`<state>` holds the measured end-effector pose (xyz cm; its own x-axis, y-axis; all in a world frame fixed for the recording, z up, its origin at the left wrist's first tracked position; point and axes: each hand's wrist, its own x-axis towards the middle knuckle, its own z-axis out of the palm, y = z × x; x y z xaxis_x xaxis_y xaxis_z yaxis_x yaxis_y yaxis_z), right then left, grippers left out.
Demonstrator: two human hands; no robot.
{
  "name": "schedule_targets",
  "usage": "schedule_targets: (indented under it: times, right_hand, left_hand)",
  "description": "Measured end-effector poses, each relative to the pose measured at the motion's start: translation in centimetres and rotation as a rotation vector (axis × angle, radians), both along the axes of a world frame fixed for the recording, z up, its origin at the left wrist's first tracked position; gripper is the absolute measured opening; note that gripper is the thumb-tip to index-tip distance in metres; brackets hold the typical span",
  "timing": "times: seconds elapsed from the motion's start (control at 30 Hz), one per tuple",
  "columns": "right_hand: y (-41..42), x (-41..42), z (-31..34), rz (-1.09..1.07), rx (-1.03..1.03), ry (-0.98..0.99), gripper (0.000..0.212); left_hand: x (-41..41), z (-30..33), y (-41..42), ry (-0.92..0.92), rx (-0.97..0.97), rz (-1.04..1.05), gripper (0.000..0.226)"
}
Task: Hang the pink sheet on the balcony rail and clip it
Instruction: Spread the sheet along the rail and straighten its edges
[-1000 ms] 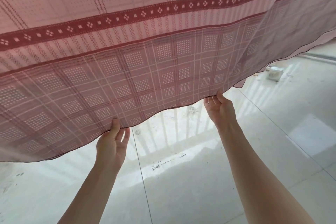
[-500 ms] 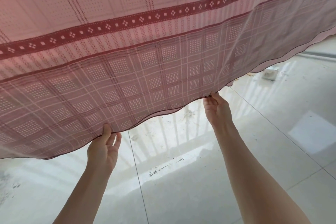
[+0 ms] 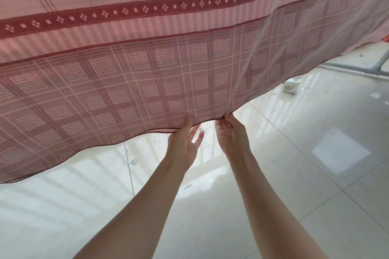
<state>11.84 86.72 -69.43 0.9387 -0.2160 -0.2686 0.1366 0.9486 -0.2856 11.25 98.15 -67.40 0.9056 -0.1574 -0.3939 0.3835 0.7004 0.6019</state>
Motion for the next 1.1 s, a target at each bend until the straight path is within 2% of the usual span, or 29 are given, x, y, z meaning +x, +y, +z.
schedule_targets:
  times: [0.1,0.2,0.27,0.4,0.53,0.77,0.9,1.1]
  right_hand:
    - [-1.6,0.3,0.9,0.098,-0.068,-0.024,0.012]
    - [-3.7,1.6,2.0,0.111,-0.202,-0.038,0.034]
    - [-5.1,2.5,2.4,0.084,-0.196,-0.039,0.041]
    - [-7.1,2.9,2.7,-0.039,-0.21,0.067,0.016]
    - [-7.9,2.4,1.5,-0.091,-0.156,0.126,0.006]
    - [-9.3,2.0,-0.3,-0.192,-0.016,0.074,0.011]
    - [-10.5,0.6,-0.8,-0.233,-0.014,0.064,0.014]
    - [-11.4,0.0,-1.3,-0.271,-0.043,0.17,0.017]
  left_hand:
    - [0.0,0.1,-0.4,0.046,0.045,0.076,0.005]
    - [-0.2,-0.3,0.8,0.048,0.089,0.131,0.006]
    - [-0.2,-0.6,1.6,0.043,0.091,0.162,0.006]
    - [-0.1,-0.7,2.5,0.015,0.111,0.177,0.009]
    - [-0.1,-0.9,2.3,0.009,0.167,0.17,0.011]
    - [-0.1,-1.2,1.0,0.023,0.231,0.202,0.013]
    - [-0.3,-1.1,-0.1,0.039,0.226,0.181,0.015]
    - [-1.3,-0.7,-1.0,0.096,0.226,0.197,0.016]
